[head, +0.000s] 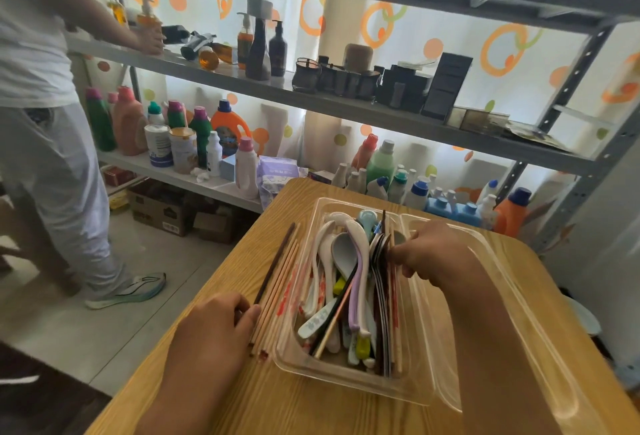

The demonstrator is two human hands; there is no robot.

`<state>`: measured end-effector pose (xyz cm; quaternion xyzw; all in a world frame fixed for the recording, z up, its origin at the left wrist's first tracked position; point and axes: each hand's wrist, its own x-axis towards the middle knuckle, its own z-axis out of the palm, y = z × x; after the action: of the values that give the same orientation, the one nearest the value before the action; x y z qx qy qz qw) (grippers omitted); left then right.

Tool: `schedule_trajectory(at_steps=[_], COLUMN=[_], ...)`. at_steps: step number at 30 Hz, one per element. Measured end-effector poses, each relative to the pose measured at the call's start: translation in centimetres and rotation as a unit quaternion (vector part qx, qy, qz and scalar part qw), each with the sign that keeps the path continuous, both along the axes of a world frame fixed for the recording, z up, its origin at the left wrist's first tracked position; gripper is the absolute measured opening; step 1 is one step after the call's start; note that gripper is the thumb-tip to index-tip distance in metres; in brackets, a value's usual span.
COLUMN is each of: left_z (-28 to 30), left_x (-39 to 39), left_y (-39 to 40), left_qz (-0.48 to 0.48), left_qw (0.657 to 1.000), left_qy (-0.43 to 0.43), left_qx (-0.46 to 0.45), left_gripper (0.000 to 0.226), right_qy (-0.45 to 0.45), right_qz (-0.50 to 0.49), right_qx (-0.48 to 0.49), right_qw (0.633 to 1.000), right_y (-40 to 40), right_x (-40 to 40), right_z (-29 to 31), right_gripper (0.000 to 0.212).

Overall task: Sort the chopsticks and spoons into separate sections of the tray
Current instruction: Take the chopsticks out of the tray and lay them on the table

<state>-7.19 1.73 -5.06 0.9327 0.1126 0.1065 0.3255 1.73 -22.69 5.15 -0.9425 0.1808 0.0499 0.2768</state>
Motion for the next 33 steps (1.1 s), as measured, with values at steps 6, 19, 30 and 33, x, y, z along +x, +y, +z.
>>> schedule_trajectory(at_steps=[6, 19, 30, 33], left_z=[-0.1, 0.5, 2.1, 2.1], left_x=[0.1, 0.3, -0.9, -0.9], left_y=[-0.1, -0.3, -1.6, -1.7], left_qz=[-0.001, -0.005, -0.052, -0.055], left_qw=[1.000, 1.000, 0.988, 0.986], left_qy=[0.005, -0.027, -0.131, -0.136], left_qx=[0.004, -0.004, -0.069, -0.084], left_gripper=[0.015, 0.007, 0.010, 0.010], right_qy=[0.006, -0.009, 0.038, 0.034], right_qz=[-0.005, -0.005, 0.025, 0.023], right_qx=[-0.013, 0.002, 0.019, 0.031], right_qw=[1.000, 1.000, 0.999, 0.999], right_y=[-0.1, 0.2, 0.4, 0.2], right_x=[0.4, 0.2, -0.9, -1.3], right_z=[-0.6, -0.3, 0.5, 1.3], right_gripper=[0.015, 0.014, 0.017, 0.017])
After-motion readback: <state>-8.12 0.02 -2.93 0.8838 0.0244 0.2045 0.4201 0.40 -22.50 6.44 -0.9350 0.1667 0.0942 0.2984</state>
